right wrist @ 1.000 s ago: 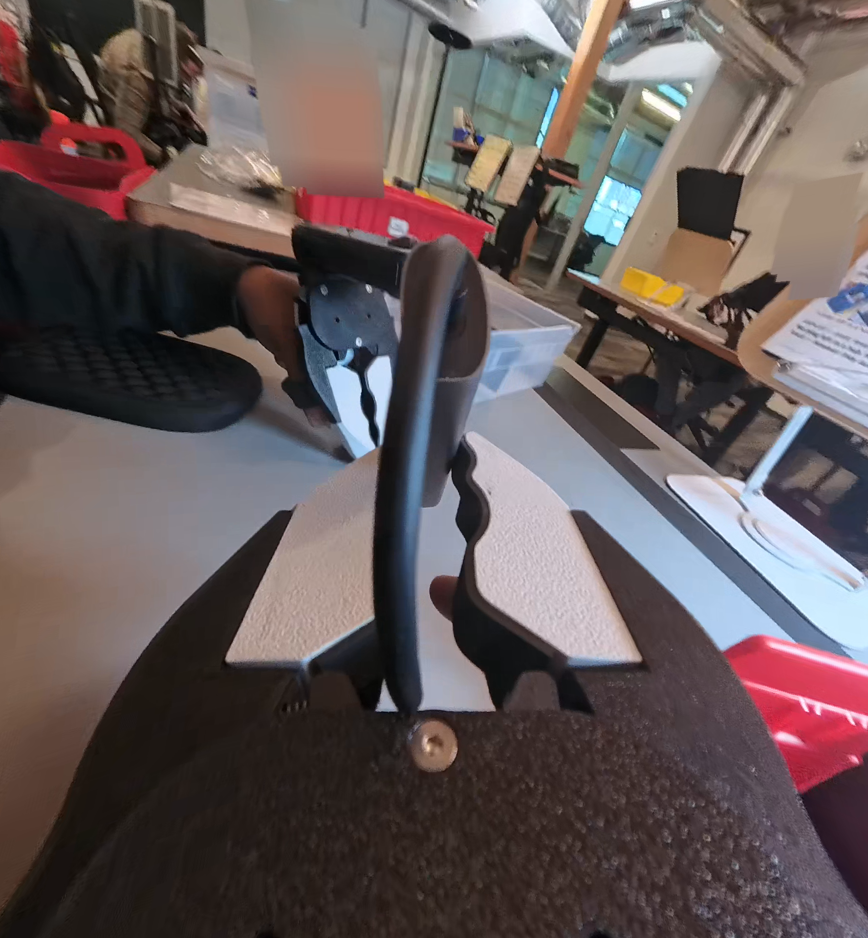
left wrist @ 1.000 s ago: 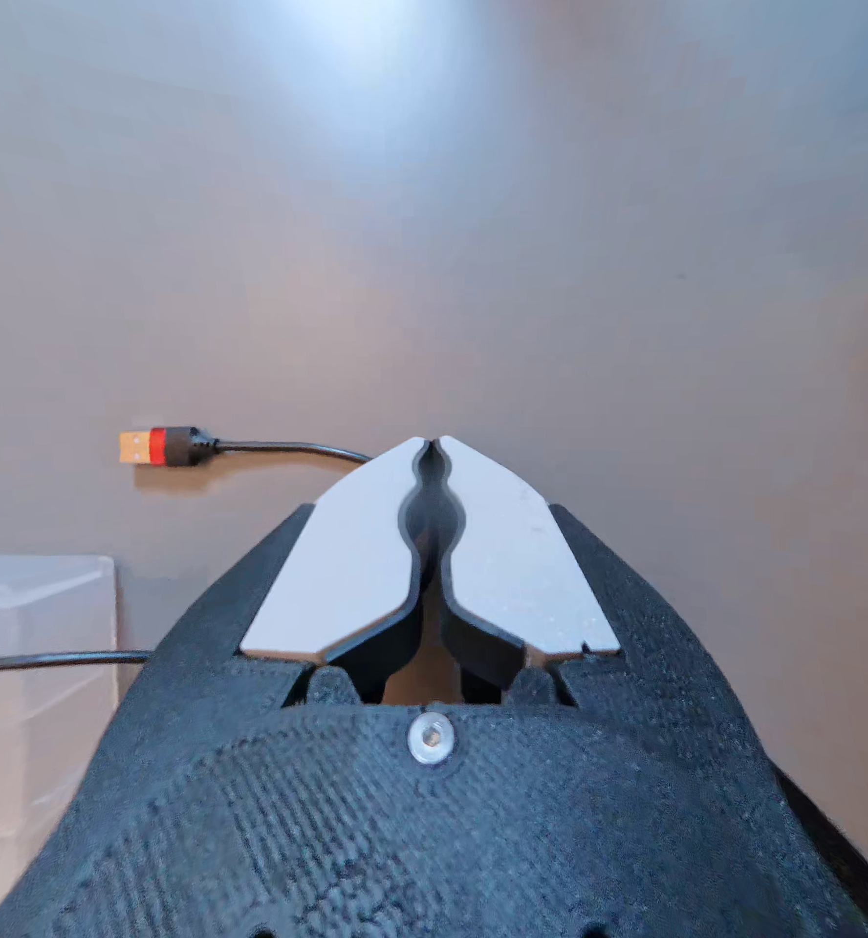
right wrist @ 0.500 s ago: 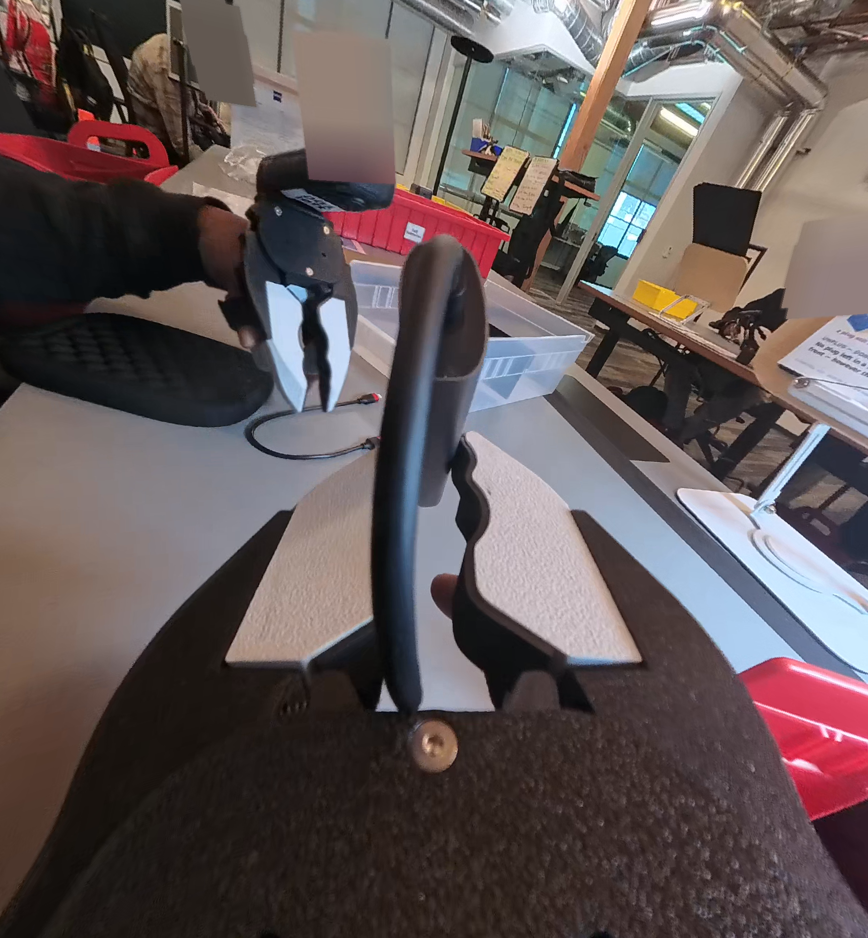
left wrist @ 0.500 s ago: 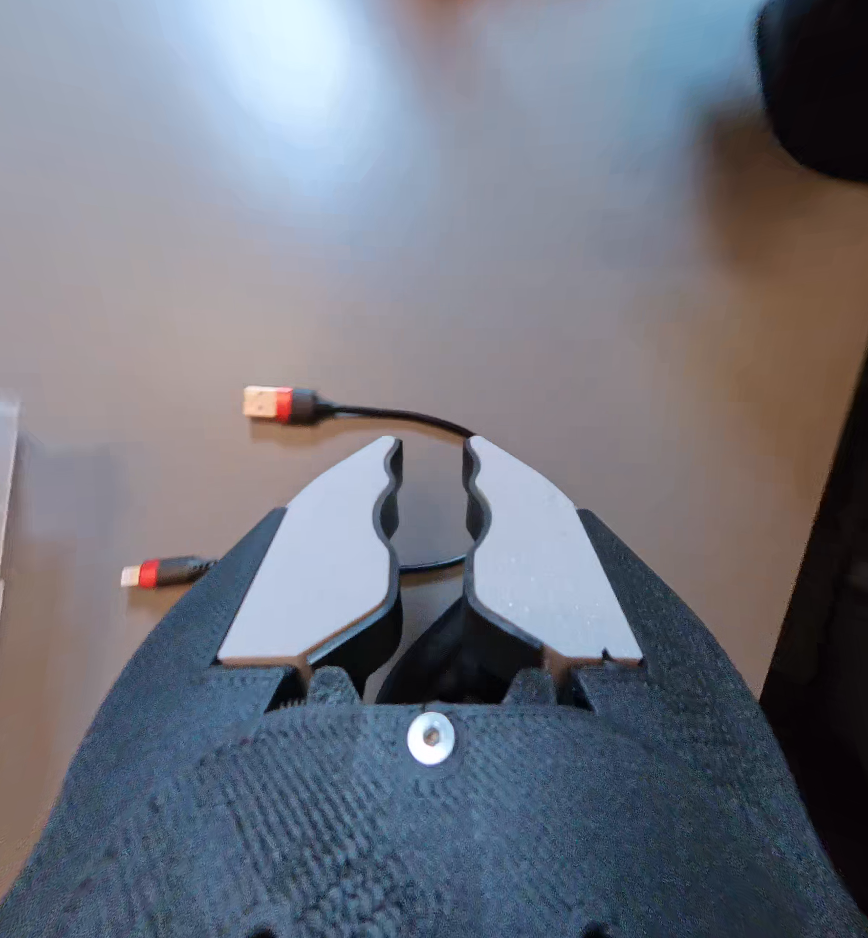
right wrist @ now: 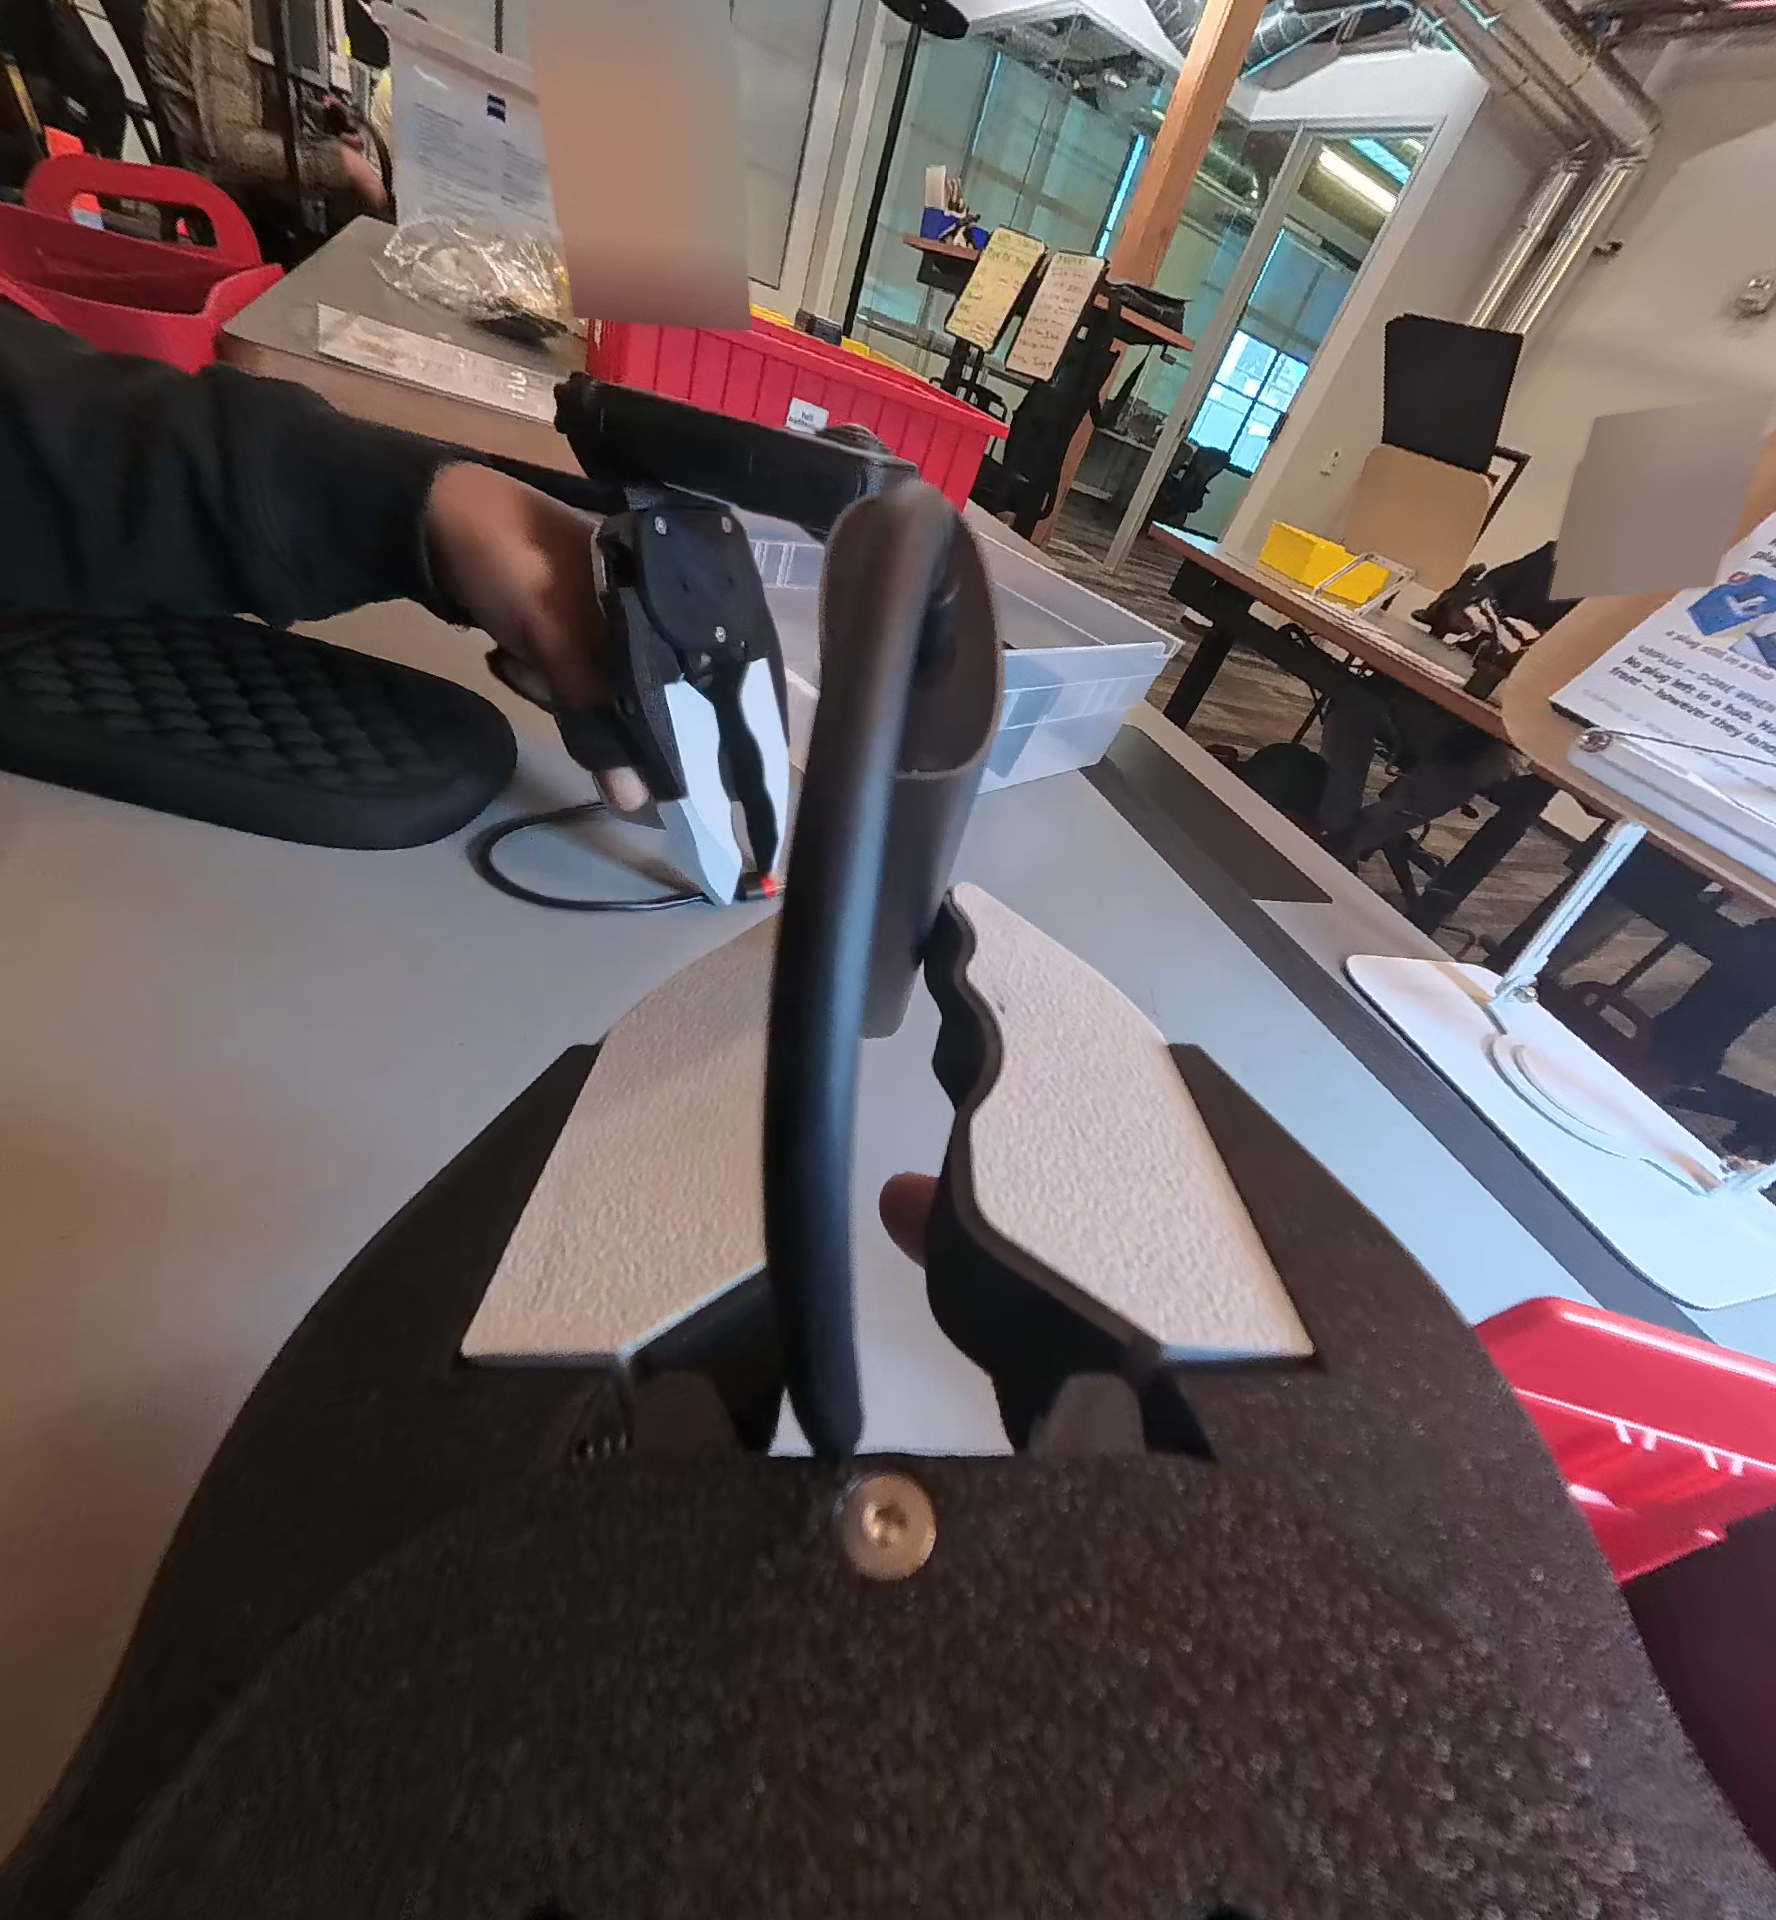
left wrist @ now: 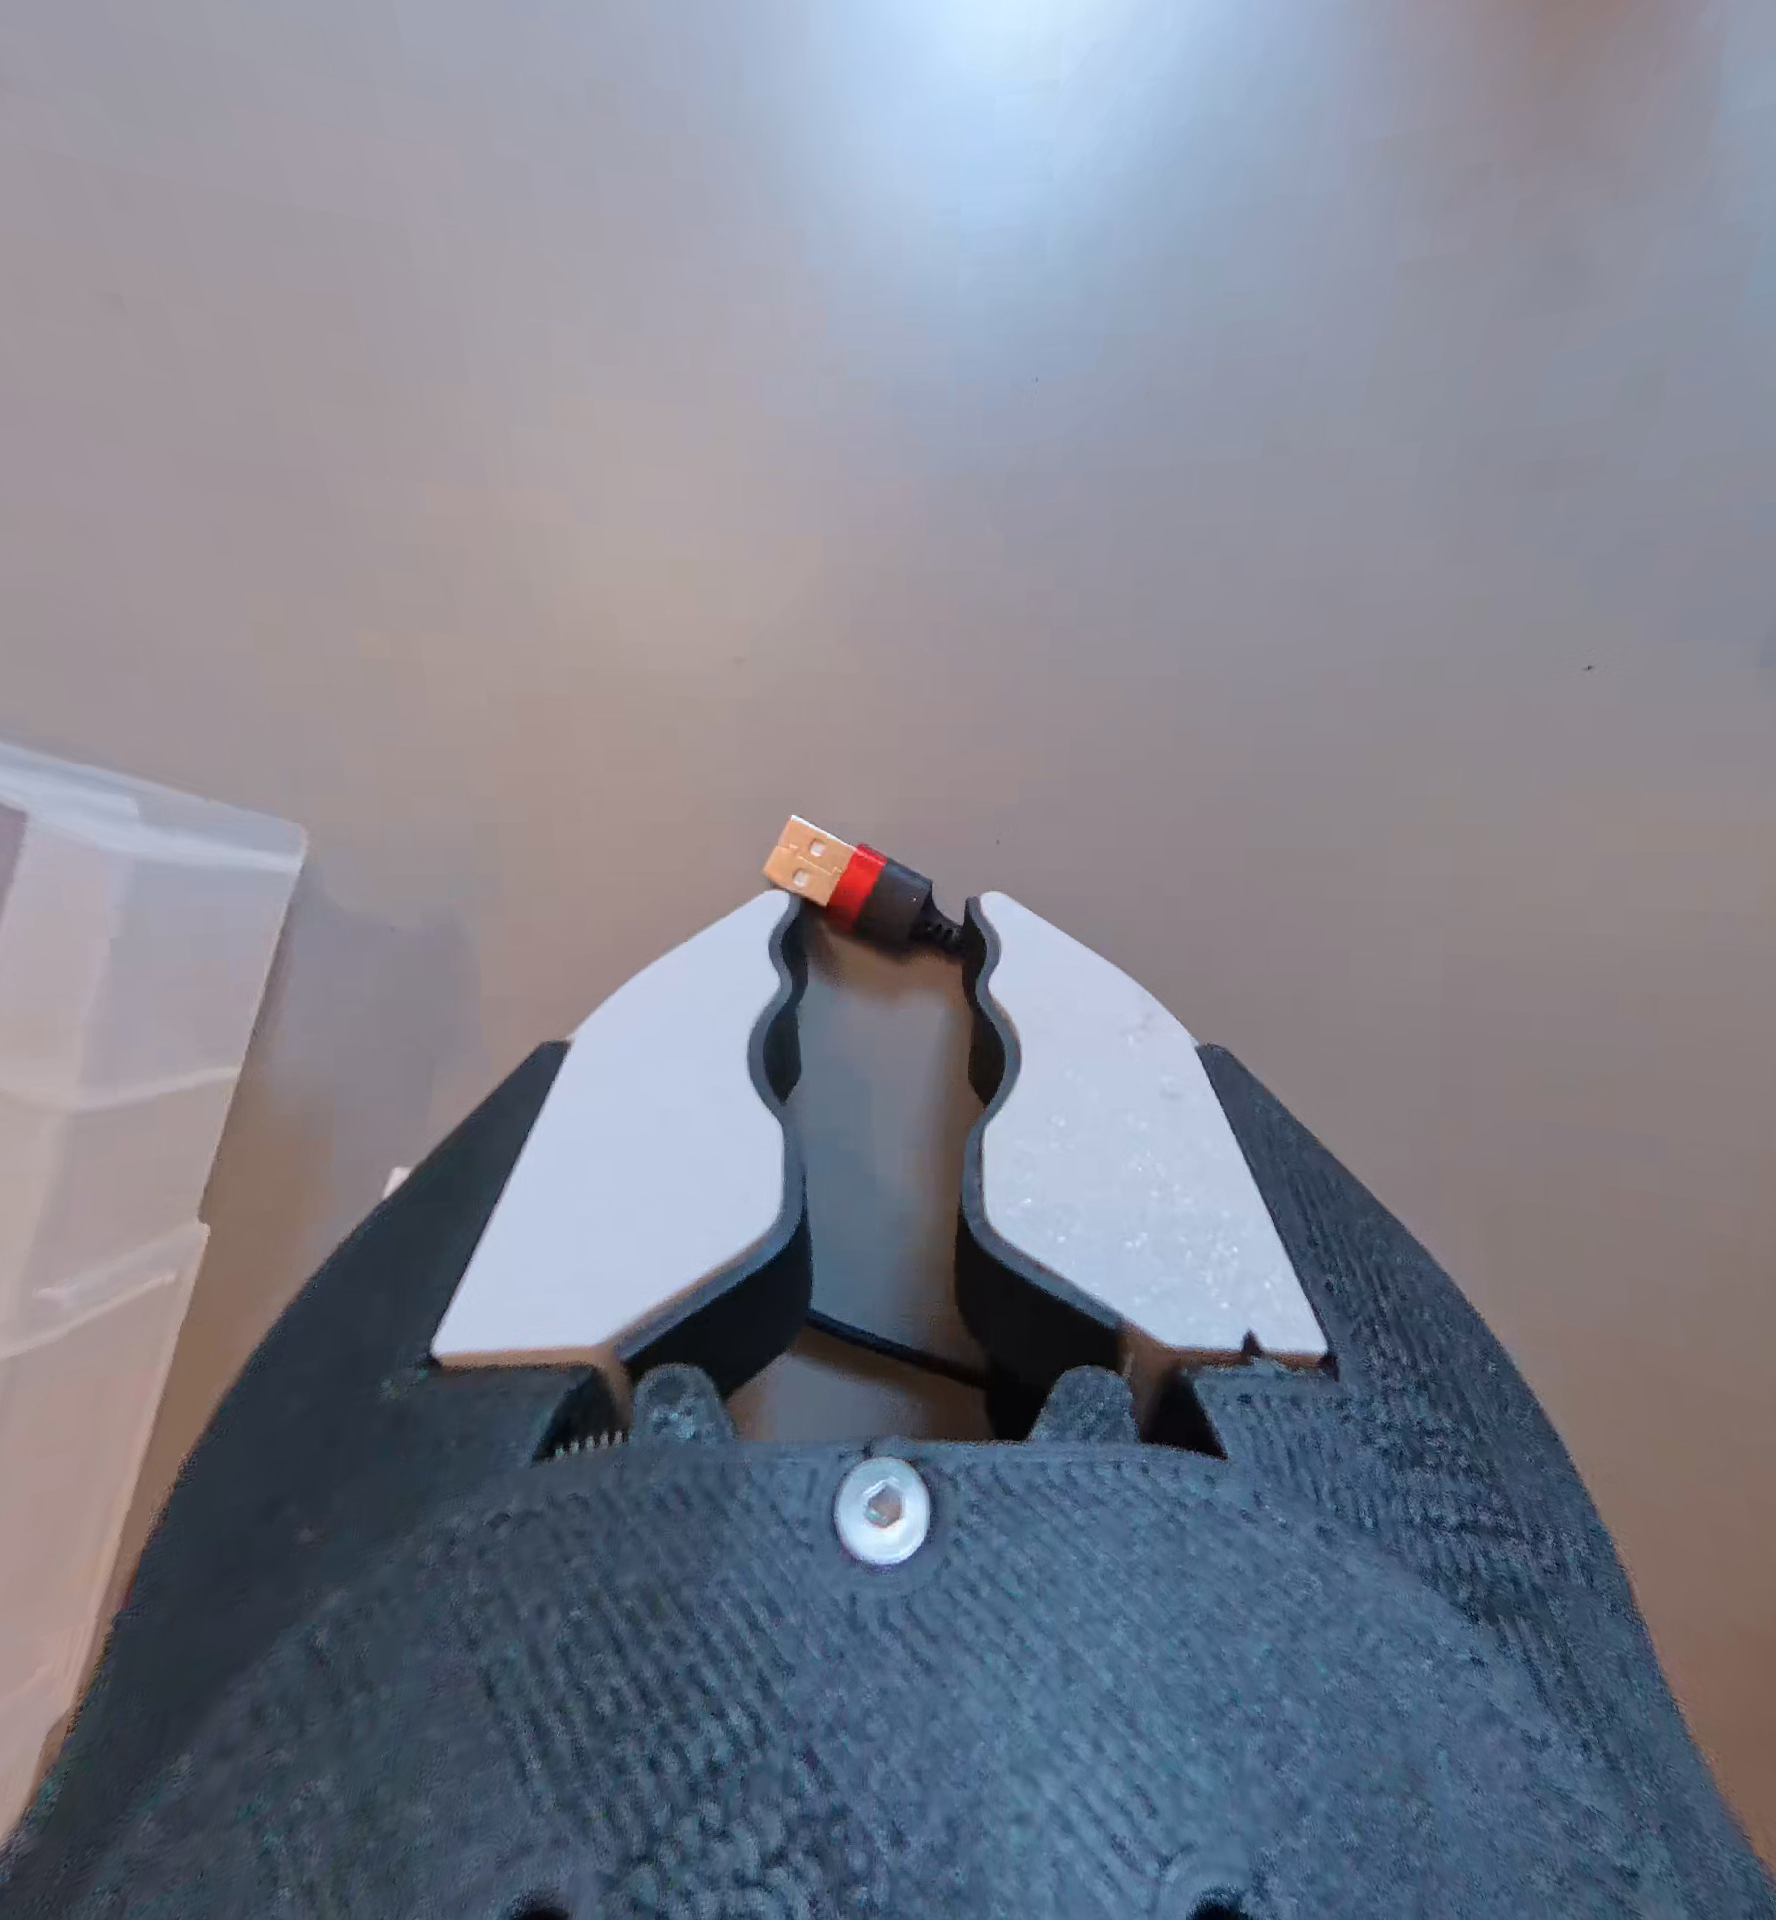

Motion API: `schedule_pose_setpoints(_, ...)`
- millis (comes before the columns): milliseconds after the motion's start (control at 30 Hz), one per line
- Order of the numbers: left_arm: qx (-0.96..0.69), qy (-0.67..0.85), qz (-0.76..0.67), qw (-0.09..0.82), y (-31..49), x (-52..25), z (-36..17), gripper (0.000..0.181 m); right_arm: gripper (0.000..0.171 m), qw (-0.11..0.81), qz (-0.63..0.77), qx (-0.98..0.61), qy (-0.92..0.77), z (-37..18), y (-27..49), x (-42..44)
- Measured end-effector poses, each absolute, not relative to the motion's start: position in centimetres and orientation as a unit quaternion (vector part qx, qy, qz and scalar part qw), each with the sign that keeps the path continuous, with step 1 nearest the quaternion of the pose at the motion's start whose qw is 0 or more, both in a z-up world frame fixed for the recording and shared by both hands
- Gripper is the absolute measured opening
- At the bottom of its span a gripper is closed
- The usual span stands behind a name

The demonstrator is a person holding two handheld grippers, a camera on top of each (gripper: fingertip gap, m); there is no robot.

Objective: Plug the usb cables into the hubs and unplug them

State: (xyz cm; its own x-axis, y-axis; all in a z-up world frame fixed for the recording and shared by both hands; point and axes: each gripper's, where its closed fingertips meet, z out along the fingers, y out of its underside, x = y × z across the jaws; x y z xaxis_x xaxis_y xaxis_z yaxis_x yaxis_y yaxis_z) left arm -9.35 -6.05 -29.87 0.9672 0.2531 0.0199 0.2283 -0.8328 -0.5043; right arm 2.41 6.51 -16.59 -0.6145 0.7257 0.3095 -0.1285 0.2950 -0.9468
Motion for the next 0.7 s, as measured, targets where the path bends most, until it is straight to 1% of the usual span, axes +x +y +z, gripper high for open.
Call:
schedule_pose_setpoints(33, -0.959, -0.114, 0.027, 0.258, -5.8, -9.0, -29.9, 0.026, 0.017, 0.385, 0.554, -0.211, -0.707, -16.6, 6.5, 2.4)
schedule_pose_setpoints(200, -0.962, 0.0, -0.001, 0.274, -3.3, -5.1, -29.7, 0.025, 0.018, 0.393, 0.553, -0.213, -0.703, -16.3, 6.7, 2.4)
schedule_pose_setpoints(267, -0.954, 0.046, -0.007, 0.296, -2.1, -3.0, -28.6, 0.025, 0.018, 0.4, 0.553, -0.219, -0.698, -16.0, 7.1, 2.4)
schedule_pose_setpoints(333, -0.939, 0.078, -0.01, 0.335, -1.1, -1.5, -26.2, 0.025, 0.018, 0.407, 0.553, -0.226, -0.691, -15.8, 7.6, 2.2)
schedule_pose_setpoints(467, -0.879, 0.137, -0.014, 0.457, 0.4, 1.0, -18.7, 0.025, 0.018, 0.421, 0.554, -0.245, -0.675, -15.4, 8.9, 1.8)
schedule_pose_setpoints(567, -0.833, 0.127, 0.031, 0.538, 0.5, 0.1, -13.9, 0.025, 0.017, 0.429, 0.556, -0.26, -0.663, -15.2, 9.7, 1.5)
schedule_pose_setpoints(633, -0.806, 0.118, 0.051, 0.577, 0.1, -0.8, -12.7, 0.025, 0.017, 0.433, 0.555, -0.266, -0.659, -15.2, 10.1, 1.4)
schedule_pose_setpoints(700, -0.813, 0.093, 0.05, 0.572, -0.7, -1.9, -14.5, 0.025, 0.017, 0.437, 0.552, -0.269, -0.658, -15.2, 10.3, 1.4)
